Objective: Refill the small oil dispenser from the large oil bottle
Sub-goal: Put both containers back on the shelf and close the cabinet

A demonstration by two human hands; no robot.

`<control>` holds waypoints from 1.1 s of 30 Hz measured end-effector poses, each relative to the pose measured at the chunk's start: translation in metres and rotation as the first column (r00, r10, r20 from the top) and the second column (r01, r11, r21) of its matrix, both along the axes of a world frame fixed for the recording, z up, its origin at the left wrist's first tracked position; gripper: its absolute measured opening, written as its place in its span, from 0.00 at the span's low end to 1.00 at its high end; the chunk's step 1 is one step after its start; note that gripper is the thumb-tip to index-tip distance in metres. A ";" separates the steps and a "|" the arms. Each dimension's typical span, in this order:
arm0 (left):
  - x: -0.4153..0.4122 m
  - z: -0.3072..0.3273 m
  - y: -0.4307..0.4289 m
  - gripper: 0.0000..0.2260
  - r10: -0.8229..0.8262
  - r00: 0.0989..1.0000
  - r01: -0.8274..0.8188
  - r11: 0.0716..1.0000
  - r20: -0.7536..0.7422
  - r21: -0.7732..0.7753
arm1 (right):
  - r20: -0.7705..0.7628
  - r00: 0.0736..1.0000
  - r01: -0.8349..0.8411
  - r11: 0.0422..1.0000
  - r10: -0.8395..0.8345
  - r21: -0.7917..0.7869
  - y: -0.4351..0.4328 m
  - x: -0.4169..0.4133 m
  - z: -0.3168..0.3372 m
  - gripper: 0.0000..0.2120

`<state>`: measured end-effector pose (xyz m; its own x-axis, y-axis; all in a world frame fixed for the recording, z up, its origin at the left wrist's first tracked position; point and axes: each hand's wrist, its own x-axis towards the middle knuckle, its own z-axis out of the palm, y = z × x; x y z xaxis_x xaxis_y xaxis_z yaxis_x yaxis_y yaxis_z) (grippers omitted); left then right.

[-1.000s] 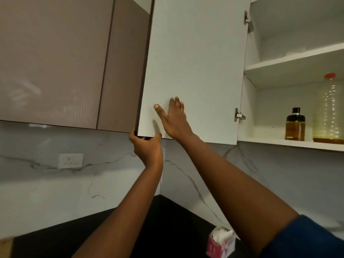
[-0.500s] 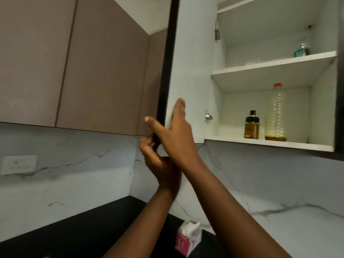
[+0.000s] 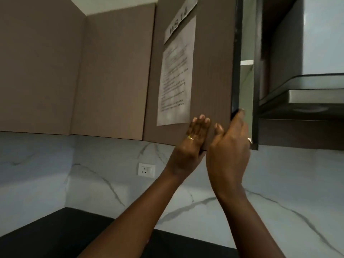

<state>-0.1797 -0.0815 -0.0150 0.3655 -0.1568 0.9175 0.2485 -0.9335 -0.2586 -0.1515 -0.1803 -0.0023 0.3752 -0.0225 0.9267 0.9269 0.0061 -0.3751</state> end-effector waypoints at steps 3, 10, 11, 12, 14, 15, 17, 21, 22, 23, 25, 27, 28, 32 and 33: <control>0.047 0.000 0.027 0.30 0.019 0.998 -0.020 0.999 0.065 0.026 | 0.029 0.946 0.313 0.935 -0.322 0.166 0.011 0.049 -0.007 0.24; 0.128 0.002 0.037 0.38 0.187 0.982 -0.187 0.982 0.013 0.013 | 0.172 0.829 0.550 0.832 -0.532 -0.076 0.037 0.158 -0.018 0.28; 0.136 0.003 0.036 0.38 0.217 0.976 -0.217 0.976 0.003 0.020 | 0.190 0.830 0.546 0.833 -0.525 -0.083 0.041 0.168 -0.020 0.28; 0.143 0.003 0.039 0.38 0.242 0.970 -0.242 0.970 0.014 0.037 | 0.205 0.834 0.538 0.837 -0.512 -0.098 0.046 0.177 -0.021 0.27; 0.157 0.003 0.045 0.37 0.286 0.958 -0.286 0.957 -0.012 0.040 | 0.203 0.833 0.544 0.831 -0.515 -0.121 0.053 0.195 -0.023 0.25; 0.163 0.002 0.049 0.36 0.314 0.949 -0.313 0.949 -0.034 0.037 | 0.202 0.837 0.539 0.829 -0.509 -0.146 0.057 0.202 -0.023 0.24; 0.173 0.002 0.057 0.35 0.342 0.939 -0.340 0.939 -0.039 0.047 | 0.218 0.839 0.539 0.816 -0.498 -0.208 0.064 0.216 -0.024 0.24; 0.180 -0.009 0.073 0.37 0.403 0.903 -0.409 0.913 -0.148 -0.008 | 0.206 0.873 0.487 0.819 -0.442 -0.303 0.076 0.233 -0.027 0.25; 0.180 -0.012 0.075 0.38 0.420 0.895 -0.427 0.904 -0.149 -0.022 | 0.199 0.879 0.476 0.819 -0.434 -0.321 0.080 0.235 -0.027 0.25; 0.181 -0.014 0.079 0.38 0.430 0.889 -0.440 0.897 -0.160 -0.034 | 0.195 0.884 0.467 0.814 -0.424 -0.345 0.085 0.237 -0.028 0.25; 0.182 -0.019 0.087 0.37 0.444 0.867 -0.469 0.881 -0.227 -0.067 | 0.192 0.895 0.447 0.803 -0.404 -0.394 0.095 0.241 -0.030 0.26; 0.181 -0.024 0.096 0.34 0.457 0.840 -0.507 0.853 -0.292 -0.121 | 0.175 0.907 0.421 0.800 -0.384 -0.428 0.104 0.244 -0.031 0.26; 0.180 -0.026 0.100 0.34 0.458 0.836 -0.516 0.843 -0.302 -0.151 | 0.165 0.911 0.410 0.797 -0.377 -0.443 0.107 0.245 -0.031 0.26; 0.171 -0.029 0.114 0.33 0.449 0.812 -0.544 0.814 -0.374 -0.204 | 0.158 0.916 0.396 0.763 -0.370 -0.511 0.117 0.251 -0.031 0.27; 0.168 -0.029 0.118 0.33 0.461 0.797 -0.559 0.808 -0.391 -0.187 | 0.153 0.917 0.390 0.753 -0.368 -0.529 0.118 0.252 -0.031 0.27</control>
<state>-0.0120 0.0363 -0.0444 0.5895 0.3793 0.7132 0.6607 -0.7344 -0.1555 0.1007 -0.0620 -0.0338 0.4086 0.3504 0.8428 0.8230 -0.5407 -0.1742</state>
